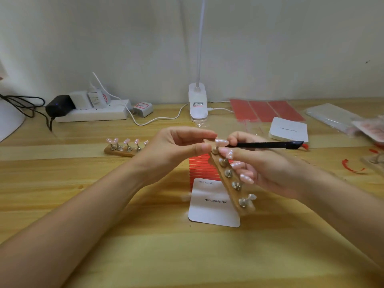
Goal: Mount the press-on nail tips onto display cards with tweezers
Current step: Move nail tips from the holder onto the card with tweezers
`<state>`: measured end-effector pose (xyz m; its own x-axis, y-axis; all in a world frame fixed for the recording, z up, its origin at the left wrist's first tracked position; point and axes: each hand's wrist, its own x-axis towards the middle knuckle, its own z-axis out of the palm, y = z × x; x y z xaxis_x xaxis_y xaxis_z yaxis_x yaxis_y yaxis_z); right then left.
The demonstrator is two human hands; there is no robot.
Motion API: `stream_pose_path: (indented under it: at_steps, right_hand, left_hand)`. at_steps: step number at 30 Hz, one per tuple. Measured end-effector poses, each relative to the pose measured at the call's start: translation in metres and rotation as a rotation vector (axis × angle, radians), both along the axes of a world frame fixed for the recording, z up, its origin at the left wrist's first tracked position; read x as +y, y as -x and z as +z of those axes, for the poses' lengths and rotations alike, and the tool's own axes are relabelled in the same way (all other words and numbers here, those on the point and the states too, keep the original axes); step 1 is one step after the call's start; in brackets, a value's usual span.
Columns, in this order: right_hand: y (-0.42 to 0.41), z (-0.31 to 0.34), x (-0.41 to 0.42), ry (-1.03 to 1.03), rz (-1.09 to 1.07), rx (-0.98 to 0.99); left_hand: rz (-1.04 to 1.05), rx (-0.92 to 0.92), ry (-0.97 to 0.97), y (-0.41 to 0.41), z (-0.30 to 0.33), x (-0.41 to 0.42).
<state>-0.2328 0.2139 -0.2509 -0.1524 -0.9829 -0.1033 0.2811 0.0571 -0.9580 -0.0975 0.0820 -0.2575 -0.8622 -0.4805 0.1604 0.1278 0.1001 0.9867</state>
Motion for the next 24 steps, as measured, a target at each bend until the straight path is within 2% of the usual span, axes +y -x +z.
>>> stream_pose_path:
  at_steps: [6,13,18,20,22,24]
  right_hand:
    - [0.000,0.002,-0.009,0.113,-0.245,0.106]
    - [0.001,0.000,-0.007,0.117,-0.644,0.026]
    - [-0.007,-0.006,-0.009,0.127,-0.728,-0.139]
    - [-0.006,-0.009,-0.006,0.125,-0.707,-0.133]
    - [-0.003,-0.014,0.000,0.106,-0.673,0.028]
    - [0.004,-0.020,0.008,0.106,-0.634,0.357]
  left_hand:
    - [0.039,-0.002,-0.123,-0.001,0.000,0.003]
    - [-0.097,-0.248,0.414,-0.020,-0.009,0.013]
    - [0.225,-0.101,0.678,-0.009,-0.012,0.021]
    - [0.301,-0.082,0.724,-0.005,-0.012,0.017]
    - [0.323,-0.087,0.704,-0.005,-0.012,0.010]
    - [0.314,-0.104,0.666,-0.006,-0.013,0.003]
